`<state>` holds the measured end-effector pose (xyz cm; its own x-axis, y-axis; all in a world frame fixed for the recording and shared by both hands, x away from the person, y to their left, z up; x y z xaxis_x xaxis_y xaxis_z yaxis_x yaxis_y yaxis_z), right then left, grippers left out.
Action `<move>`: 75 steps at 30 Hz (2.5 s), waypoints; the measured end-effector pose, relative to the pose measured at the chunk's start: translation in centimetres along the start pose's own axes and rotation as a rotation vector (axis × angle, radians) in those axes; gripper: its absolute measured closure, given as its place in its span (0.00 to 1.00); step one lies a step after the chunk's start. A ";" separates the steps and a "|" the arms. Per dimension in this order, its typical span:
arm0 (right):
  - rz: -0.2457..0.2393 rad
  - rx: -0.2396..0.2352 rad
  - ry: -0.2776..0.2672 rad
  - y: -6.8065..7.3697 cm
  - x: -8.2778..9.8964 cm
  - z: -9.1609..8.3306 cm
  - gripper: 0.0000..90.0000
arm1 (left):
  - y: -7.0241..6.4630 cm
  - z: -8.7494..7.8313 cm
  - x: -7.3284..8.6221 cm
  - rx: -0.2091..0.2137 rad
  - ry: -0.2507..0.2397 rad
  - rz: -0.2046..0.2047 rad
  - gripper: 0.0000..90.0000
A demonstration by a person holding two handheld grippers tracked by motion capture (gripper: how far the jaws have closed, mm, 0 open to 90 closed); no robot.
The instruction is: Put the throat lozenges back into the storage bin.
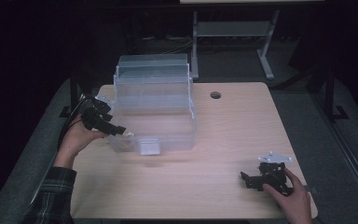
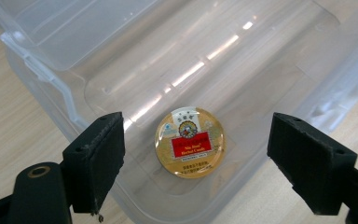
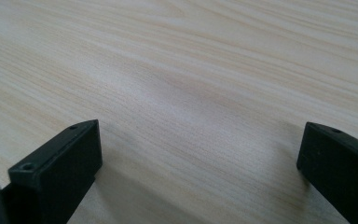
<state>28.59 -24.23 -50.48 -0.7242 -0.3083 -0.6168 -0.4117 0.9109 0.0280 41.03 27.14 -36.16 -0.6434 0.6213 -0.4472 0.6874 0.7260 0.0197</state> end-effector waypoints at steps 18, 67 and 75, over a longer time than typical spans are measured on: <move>-0.002 0.000 0.000 0.0 0.0 0.0 0.00 | -2.4 -2.2 3.2 -0.013 -0.093 -0.004 0.20; 0.000 0.000 0.000 0.0 0.0 0.0 0.00 | -7.7 3.6 12.3 -0.017 -0.203 0.028 0.20; 0.000 0.000 0.000 0.0 0.0 0.0 0.00 | -8.1 5.1 13.1 -0.020 -0.179 0.031 0.19</move>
<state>28.58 -24.23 -50.48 -0.7241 -0.3082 -0.6170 -0.4114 0.9110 0.0278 28.74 27.95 -46.71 -0.5503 0.5826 -0.5981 0.6980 0.7141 0.0533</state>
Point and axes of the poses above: each handheld gripper's, and its own axes: z roughly forward along the jaws, x roughly out of its underside, y roughly to its left, the point moved 3 cm from there along z, roughly forward along the jaws, and after that the axes turned 6 degrees about y, right-handed, at the moved point
